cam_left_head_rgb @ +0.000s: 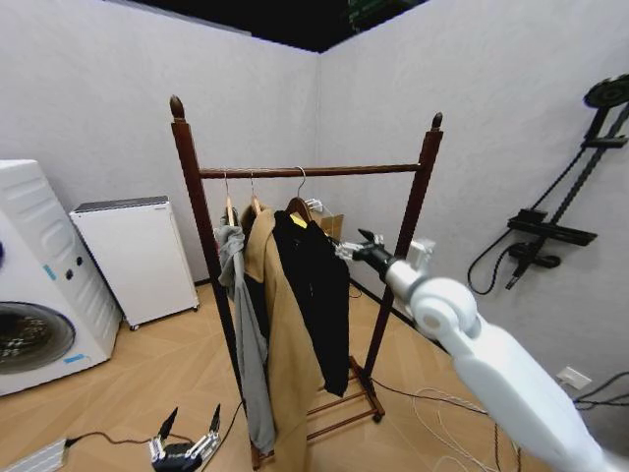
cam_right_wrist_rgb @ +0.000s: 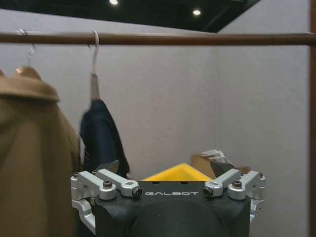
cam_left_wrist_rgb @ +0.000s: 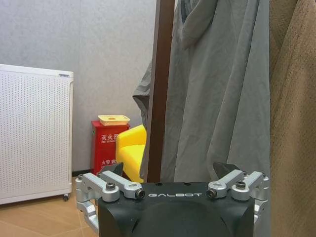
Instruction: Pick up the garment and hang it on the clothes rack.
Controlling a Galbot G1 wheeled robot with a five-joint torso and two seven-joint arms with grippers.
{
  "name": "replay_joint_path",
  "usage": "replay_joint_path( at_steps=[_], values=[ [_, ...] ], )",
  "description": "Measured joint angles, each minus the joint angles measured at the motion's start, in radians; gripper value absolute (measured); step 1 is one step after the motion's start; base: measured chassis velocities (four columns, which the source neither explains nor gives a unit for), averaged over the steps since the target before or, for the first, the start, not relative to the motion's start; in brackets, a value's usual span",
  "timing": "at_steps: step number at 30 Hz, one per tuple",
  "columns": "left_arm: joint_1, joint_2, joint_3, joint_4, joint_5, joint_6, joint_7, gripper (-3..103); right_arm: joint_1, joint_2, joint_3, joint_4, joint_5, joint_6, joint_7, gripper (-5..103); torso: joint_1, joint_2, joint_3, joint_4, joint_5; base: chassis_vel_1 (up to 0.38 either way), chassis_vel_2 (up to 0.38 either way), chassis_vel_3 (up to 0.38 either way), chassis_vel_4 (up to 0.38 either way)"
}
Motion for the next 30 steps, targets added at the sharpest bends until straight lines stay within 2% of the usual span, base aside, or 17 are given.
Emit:
replay_joint_path(
  at_steps=[2,3,6,10,12,13,17,30],
  values=[
    [0.0,0.0,0.0,0.0,0.0,0.0,0.0,100,-0.138,0.036,0.073,0.026,-0.078,0.01,-0.009,100,0.0,0.0,0.0,-0.0004,0.0002,0.0,0.0,0.0,0.0],
    [0.0,0.0,0.0,0.0,0.0,0.0,0.0,100,-0.138,0.036,0.073,0.026,-0.078,0.01,-0.009,100,0.0,0.0,0.0,-0.0004,0.0002,0.0,0.0,0.0,0.0],
    [0.0,0.0,0.0,0.0,0.0,0.0,0.0,100,-0.329,0.106,0.177,0.069,-0.205,0.039,-0.04,100,0.0,0.0,0.0,-0.0002,0.0,0.0,0.0,0.0,0.0],
    [0.0,0.0,0.0,0.0,0.0,0.0,0.0,100,-0.425,0.152,0.21,0.094,-0.257,0.051,-0.045,100,0.0,0.0,0.0,-0.0003,-0.0002,0.0,0.0,0.0,0.0],
    [0.0,0.0,0.0,0.0,0.0,0.0,0.0,100,-0.498,0.204,0.217,0.103,-0.302,0.069,-0.048,100,0.0,0.0,0.0,-0.0003,0.0,0.0,0.0,0.0,0.0],
    [0.0,0.0,0.0,0.0,0.0,0.0,0.0,100,-0.498,0.204,0.217,0.103,-0.302,0.069,-0.048,100,0.0,0.0,0.0,-0.0003,0.0,0.0,0.0,0.0,0.0],
    [0.0,0.0,0.0,0.0,0.0,0.0,0.0,100,-0.542,0.276,0.216,0.106,-0.348,0.09,-0.048,100,0.0,0.0,0.0,0.0,-0.0002,0.0,0.0,0.0,0.0],
    [0.0,0.0,0.0,0.0,0.0,0.0,0.0,100,-0.582,0.353,0.209,0.113,-0.42,0.139,-0.037,100,0.0,0.0,0.0,-0.0002,-0.0001,-0.005,-0.009,-0.009,-0.006]
  ],
)
